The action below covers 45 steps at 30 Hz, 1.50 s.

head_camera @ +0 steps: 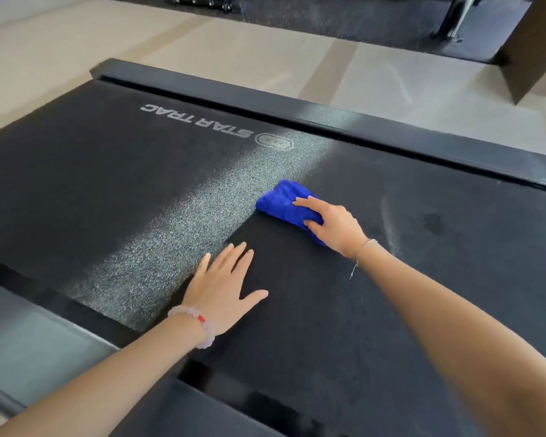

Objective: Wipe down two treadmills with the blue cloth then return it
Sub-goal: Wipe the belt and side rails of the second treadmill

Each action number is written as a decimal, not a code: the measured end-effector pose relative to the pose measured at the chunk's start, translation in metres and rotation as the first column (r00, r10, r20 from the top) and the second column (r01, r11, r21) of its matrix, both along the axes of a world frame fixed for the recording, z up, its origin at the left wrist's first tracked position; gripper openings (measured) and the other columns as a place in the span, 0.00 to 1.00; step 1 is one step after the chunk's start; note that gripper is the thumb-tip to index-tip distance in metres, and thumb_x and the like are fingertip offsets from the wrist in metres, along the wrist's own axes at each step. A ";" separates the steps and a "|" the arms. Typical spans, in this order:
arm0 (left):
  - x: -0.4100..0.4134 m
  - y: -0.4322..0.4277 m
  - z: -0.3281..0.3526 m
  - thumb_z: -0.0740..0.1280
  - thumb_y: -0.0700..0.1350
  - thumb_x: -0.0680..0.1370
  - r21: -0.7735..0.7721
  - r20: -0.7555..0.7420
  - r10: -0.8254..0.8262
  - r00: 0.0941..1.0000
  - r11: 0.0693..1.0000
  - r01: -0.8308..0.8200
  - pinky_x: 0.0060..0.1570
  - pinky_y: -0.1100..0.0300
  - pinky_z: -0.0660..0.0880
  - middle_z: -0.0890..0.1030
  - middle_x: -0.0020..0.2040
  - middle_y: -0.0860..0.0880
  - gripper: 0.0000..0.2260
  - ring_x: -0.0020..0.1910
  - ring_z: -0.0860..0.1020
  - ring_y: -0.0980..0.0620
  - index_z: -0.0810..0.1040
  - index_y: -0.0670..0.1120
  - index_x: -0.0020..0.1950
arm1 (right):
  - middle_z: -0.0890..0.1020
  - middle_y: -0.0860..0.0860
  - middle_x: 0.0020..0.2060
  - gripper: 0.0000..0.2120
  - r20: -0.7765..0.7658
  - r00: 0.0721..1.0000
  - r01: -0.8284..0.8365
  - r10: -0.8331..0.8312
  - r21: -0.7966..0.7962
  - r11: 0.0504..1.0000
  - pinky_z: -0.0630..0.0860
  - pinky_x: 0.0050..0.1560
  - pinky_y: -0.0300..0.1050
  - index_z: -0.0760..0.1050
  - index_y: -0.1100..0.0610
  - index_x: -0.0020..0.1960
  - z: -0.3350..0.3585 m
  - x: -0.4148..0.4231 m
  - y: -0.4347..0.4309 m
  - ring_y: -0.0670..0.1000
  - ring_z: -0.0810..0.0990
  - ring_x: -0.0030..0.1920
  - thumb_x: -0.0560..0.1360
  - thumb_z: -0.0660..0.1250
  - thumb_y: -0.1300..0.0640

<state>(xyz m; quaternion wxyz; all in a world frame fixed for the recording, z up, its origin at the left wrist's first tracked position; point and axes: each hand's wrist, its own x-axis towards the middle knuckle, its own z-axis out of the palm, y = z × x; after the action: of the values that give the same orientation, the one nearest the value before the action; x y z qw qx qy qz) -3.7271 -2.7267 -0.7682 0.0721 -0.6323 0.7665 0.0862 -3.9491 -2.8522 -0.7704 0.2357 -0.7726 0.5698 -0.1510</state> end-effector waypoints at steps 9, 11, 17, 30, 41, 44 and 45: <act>-0.004 -0.039 -0.016 0.40 0.65 0.78 -0.152 -0.021 -0.102 0.995 0.984 0.098 0.60 0.43 0.72 0.75 0.66 0.49 0.34 0.65 0.73 0.48 0.74 0.46 0.66 | 0.75 0.45 0.65 0.21 -0.067 0.990 0.118 -0.123 -0.068 0.991 0.70 0.61 0.51 0.68 0.41 0.67 0.001 -0.018 -0.101 0.58 0.71 0.64 0.76 0.61 0.55; -0.005 -0.046 -0.018 0.40 0.64 0.79 -0.163 -0.025 -0.112 0.993 0.981 0.106 0.60 0.43 0.72 0.75 0.66 0.49 0.34 0.66 0.73 0.48 0.74 0.46 0.67 | 0.76 0.47 0.63 0.21 -0.073 0.986 0.145 -0.150 -0.067 0.987 0.71 0.59 0.52 0.68 0.40 0.66 -0.001 -0.021 -0.121 0.59 0.72 0.63 0.75 0.61 0.55; -0.015 -0.063 -0.027 0.40 0.65 0.79 -0.172 -0.017 -0.114 0.993 0.979 0.109 0.61 0.43 0.71 0.74 0.67 0.49 0.34 0.66 0.72 0.48 0.73 0.47 0.67 | 0.77 0.53 0.61 0.21 -0.091 0.977 0.188 -0.195 -0.081 0.979 0.72 0.59 0.54 0.69 0.40 0.65 -0.004 -0.028 -0.165 0.59 0.73 0.61 0.74 0.61 0.54; -0.023 -0.070 -0.026 0.50 0.64 0.75 -0.164 -0.035 -0.110 0.993 0.981 0.103 0.59 0.41 0.72 0.75 0.65 0.48 0.30 0.64 0.74 0.47 0.75 0.47 0.65 | 0.74 0.55 0.64 0.21 -0.089 0.972 0.209 -0.219 -0.112 0.972 0.70 0.62 0.52 0.69 0.44 0.67 -0.006 -0.058 -0.206 0.61 0.72 0.62 0.75 0.61 0.55; -0.024 -0.074 -0.019 0.40 0.66 0.77 -0.071 -0.014 -0.087 0.996 0.994 0.085 0.57 0.44 0.73 0.77 0.63 0.49 0.35 0.62 0.76 0.47 0.77 0.49 0.63 | 0.75 0.53 0.64 0.22 -0.090 0.954 0.279 -0.287 -0.087 0.956 0.68 0.64 0.50 0.70 0.46 0.67 -0.001 -0.112 -0.170 0.60 0.72 0.63 0.74 0.62 0.59; -0.027 -0.075 -0.015 0.33 0.71 0.70 -0.051 -0.045 -0.087 0.995 0.995 0.085 0.69 0.46 0.60 0.65 0.73 0.51 0.42 0.72 0.63 0.49 0.65 0.51 0.73 | 0.76 0.51 0.64 0.23 -0.048 0.952 0.298 -0.302 -0.082 0.951 0.68 0.63 0.48 0.72 0.44 0.66 0.001 -0.107 -0.156 0.58 0.72 0.63 0.73 0.62 0.59; -0.027 -0.075 -0.015 0.32 0.72 0.68 -0.041 -0.070 -0.083 0.994 0.996 0.080 0.72 0.48 0.52 0.56 0.76 0.53 0.42 0.75 0.55 0.51 0.57 0.53 0.76 | 0.76 0.50 0.64 0.23 -0.041 0.951 0.302 -0.305 -0.080 0.950 0.67 0.64 0.47 0.72 0.44 0.65 0.001 -0.106 -0.150 0.57 0.72 0.63 0.73 0.62 0.60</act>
<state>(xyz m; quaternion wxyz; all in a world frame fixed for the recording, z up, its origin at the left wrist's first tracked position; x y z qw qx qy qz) -3.7546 -2.8012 -0.7828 0.0358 -0.5982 0.7953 0.0911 -4.0550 -3.0025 -0.7695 0.1662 -0.6876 0.6820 -0.1857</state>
